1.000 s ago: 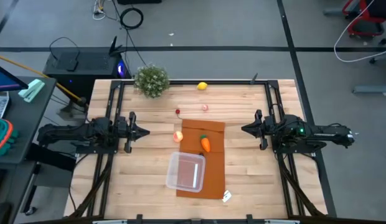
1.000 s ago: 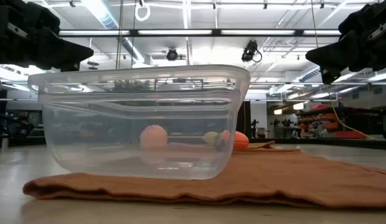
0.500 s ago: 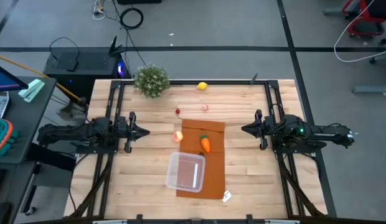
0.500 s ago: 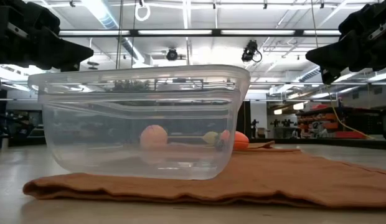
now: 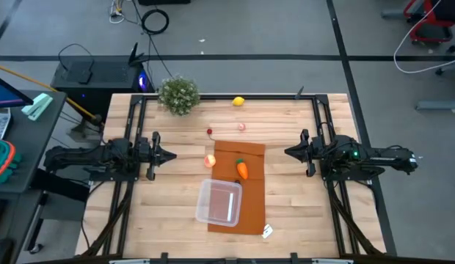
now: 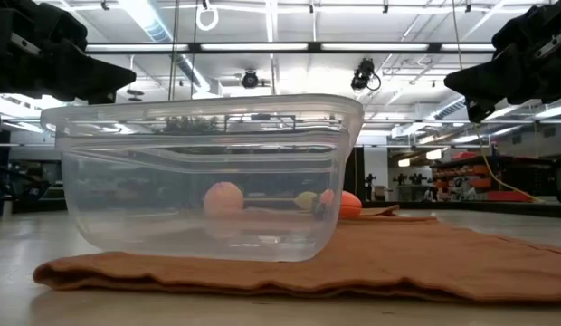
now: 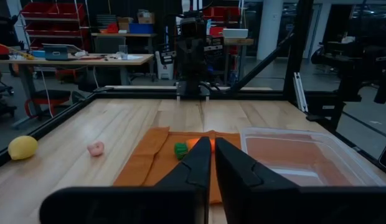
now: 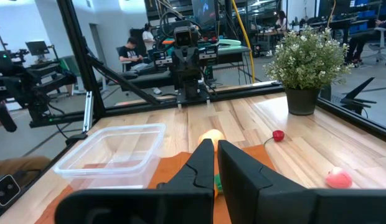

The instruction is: Pick and placing Produce into tupperware

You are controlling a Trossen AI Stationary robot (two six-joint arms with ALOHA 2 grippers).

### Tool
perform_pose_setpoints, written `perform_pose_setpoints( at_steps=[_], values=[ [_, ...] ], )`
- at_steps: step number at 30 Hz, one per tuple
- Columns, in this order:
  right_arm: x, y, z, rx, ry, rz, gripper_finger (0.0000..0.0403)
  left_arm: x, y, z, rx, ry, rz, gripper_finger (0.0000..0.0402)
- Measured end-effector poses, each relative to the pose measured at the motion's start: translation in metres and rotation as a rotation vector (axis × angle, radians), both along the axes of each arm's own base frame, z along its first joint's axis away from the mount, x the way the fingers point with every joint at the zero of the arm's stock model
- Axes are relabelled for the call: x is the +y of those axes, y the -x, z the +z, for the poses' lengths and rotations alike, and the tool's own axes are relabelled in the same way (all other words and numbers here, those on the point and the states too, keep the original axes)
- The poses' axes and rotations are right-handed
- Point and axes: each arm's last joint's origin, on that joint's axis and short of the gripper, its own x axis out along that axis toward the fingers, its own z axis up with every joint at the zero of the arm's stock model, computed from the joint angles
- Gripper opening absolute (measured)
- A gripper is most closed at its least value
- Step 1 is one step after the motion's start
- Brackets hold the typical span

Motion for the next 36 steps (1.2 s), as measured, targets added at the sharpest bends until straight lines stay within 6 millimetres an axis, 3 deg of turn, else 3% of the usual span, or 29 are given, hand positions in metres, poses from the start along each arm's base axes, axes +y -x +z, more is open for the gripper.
perform_pose_setpoints(
  at_steps=[36],
  values=[
    [0.0,0.0,0.0,0.0,0.0,0.0,0.0,0.0,0.0,0.0,0.0,0.0,0.0,0.0025]
  ],
)
